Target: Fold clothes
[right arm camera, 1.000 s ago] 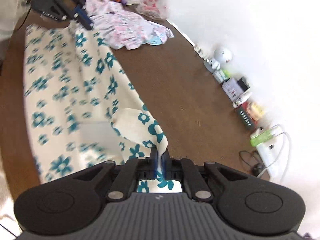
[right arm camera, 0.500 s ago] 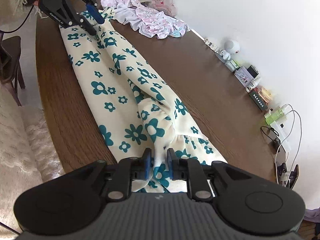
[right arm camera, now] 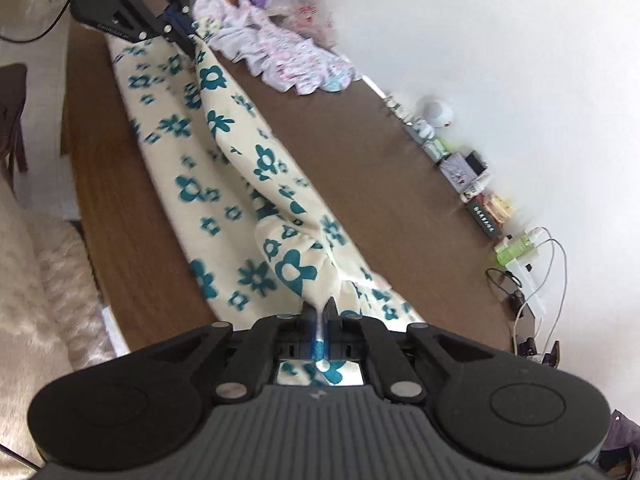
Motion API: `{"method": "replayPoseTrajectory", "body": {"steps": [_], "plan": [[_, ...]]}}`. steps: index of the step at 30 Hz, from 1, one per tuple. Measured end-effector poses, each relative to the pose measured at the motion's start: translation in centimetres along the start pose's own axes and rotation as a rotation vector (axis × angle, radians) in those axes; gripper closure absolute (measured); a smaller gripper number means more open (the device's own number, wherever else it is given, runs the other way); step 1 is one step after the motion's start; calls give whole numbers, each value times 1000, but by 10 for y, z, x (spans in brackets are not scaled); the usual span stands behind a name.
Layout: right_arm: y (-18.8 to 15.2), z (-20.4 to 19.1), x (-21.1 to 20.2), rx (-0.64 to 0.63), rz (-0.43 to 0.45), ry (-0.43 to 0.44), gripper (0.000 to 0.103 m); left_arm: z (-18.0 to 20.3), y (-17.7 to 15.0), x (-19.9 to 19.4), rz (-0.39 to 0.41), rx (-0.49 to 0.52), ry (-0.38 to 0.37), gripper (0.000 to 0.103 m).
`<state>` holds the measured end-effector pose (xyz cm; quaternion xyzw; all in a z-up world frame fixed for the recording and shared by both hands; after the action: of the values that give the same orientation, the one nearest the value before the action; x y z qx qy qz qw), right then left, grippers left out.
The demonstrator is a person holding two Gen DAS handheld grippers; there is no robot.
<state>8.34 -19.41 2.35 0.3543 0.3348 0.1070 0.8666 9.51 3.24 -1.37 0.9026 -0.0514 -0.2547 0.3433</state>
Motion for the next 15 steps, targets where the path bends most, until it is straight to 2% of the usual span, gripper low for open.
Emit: {"method": "replayPoseTrajectory", "body": {"steps": [2, 3, 4, 6, 7, 8, 9, 10, 13, 15], "plan": [[-5, -6, 6, 25, -19, 22, 99, 3, -10, 6, -27, -51, 8, 93], [-6, -7, 8, 50, -23, 30, 96, -1, -12, 6, -26, -101, 10, 93], [-6, -3, 7, 88, -18, 35, 93, -6, -14, 5, -22, -154, 12, 88], [-5, 11, -1, 211, 5, 62, 88, -22, -15, -4, 5, -273, 6, 72], [-4, 20, -6, 282, 23, 76, 79, -30, -15, -11, 33, -333, 1, 61], [-5, 30, -11, 363, 54, 84, 73, -40, -15, -17, 61, -401, -6, 57], [-6, 40, -16, 443, 85, 92, 64, -52, -15, -20, 81, -474, -8, 56], [-6, 50, -20, 518, 115, 95, 62, -64, -16, -22, 92, -546, 4, 55], [-10, 70, -20, 675, 177, 52, 62, -98, -20, -16, 68, -761, 72, 53], [-12, 73, -8, 705, 156, -22, 62, -118, -28, -6, 16, -924, 112, 53]]}}
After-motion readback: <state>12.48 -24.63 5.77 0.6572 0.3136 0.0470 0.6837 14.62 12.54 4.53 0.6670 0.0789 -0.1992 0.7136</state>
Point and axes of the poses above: each gripper's, at about its wrist camera, not at the fingertips, and x roughly the way its jaws point, z to its right, y to its top, the point moved 1 cm from there along x, roughly the way its jaws point, and after that the axes turned 15 degrees about z, right-handed, at the moved point
